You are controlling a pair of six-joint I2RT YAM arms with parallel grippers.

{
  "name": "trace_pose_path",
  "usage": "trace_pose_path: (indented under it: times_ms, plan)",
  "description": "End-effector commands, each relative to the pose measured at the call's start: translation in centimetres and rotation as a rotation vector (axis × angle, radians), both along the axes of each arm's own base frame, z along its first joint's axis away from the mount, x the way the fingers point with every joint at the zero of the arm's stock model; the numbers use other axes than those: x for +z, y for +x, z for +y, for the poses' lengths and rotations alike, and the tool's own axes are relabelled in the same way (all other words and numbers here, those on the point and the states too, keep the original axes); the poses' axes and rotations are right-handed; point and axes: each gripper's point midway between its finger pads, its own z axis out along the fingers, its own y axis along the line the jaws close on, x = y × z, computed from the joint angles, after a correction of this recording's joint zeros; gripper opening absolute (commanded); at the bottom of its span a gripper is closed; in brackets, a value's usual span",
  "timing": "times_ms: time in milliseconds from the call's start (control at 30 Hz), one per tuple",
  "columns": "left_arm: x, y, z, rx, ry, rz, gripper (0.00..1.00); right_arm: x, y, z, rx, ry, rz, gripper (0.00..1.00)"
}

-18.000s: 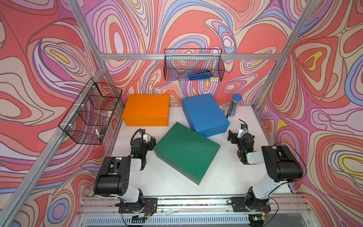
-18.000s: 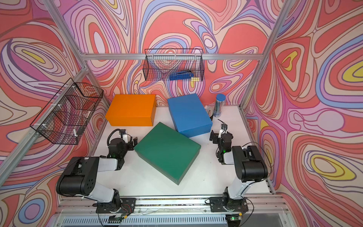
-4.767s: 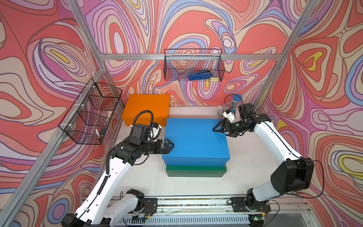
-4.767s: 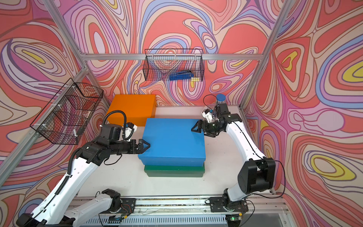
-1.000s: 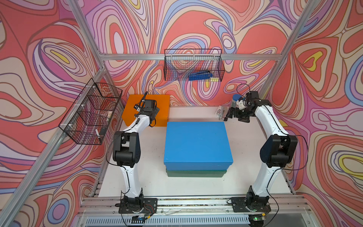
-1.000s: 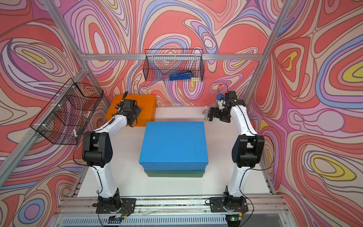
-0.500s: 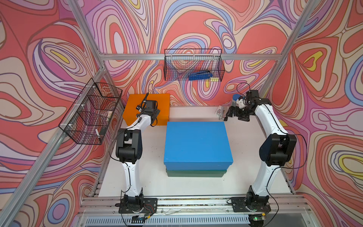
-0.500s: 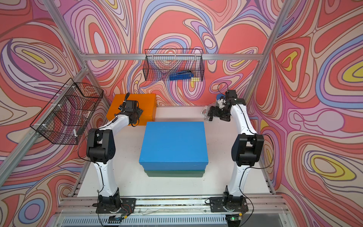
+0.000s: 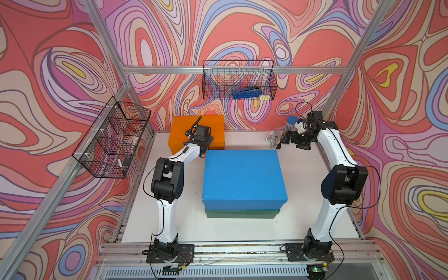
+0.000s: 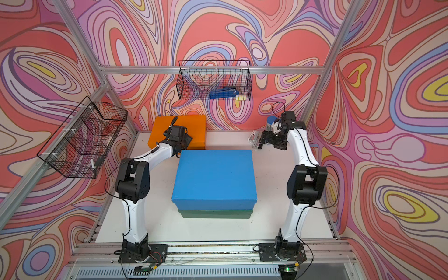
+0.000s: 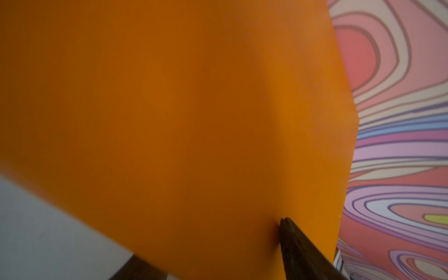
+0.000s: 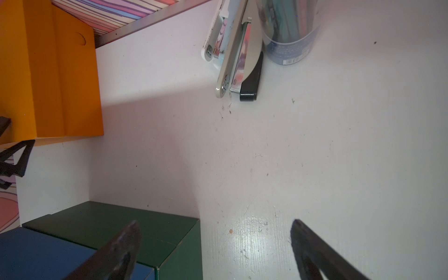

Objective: Stack the shoeboxes
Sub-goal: Move the shoebox to the center of the board, then adjust the shoebox.

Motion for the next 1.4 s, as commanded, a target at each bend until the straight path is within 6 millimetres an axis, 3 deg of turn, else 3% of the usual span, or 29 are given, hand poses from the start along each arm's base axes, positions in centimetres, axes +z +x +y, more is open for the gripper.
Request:
trace_pose_path:
  times_ms: [0, 167, 300, 467, 633, 833, 900, 1000, 1167, 1367]
  plan:
    - [0.1, 1.0, -5.4, -0.159, -0.057, -0.063, 0.8, 1.0, 0.1, 0.0, 0.006, 0.014, -0.021, 0.98]
    - [3.5, 0.7, -4.0, -0.188, 0.037, -0.137, 0.98, 1.3, 1.1, 0.3, 0.005, 0.049, -0.037, 0.98]
    - [5.7, 0.5, -2.7, -0.217, 0.087, -0.164, 1.0, 1.1, 2.5, 0.9, 0.006, 0.102, -0.049, 0.98]
    - [7.6, 0.3, 0.3, -0.201, 0.119, -0.188, 1.0, 1.0, 3.2, 2.1, 0.013, 0.186, -0.028, 0.97]
    - [11.0, -0.3, 1.4, -0.289, 0.167, -0.233, 1.0, 2.2, 1.1, 1.8, -0.005, 0.161, -0.017, 0.97]
    - [14.2, -2.4, 2.3, -0.366, 0.232, -0.24, 1.0, 4.0, -3.3, 2.6, -0.013, 0.189, 0.025, 0.97]
    - [14.0, -3.0, 2.6, -0.378, 0.248, -0.219, 1.0, 4.8, -4.8, 2.6, -0.02, 0.18, 0.026, 0.97]
    - [11.7, -3.9, 3.0, -0.395, 0.237, -0.14, 1.0, 6.4, -7.0, 2.9, -0.018, 0.184, 0.015, 0.98]
    - [8.8, -4.3, 2.5, -0.4, 0.177, -0.09, 1.0, 6.5, -8.0, 3.0, -0.02, 0.185, 0.015, 0.97]
    - [10.2, -4.2, 4.3, -0.382, 0.256, -0.098, 1.0, 8.0, -9.4, 3.4, -0.016, 0.202, 0.004, 0.97]
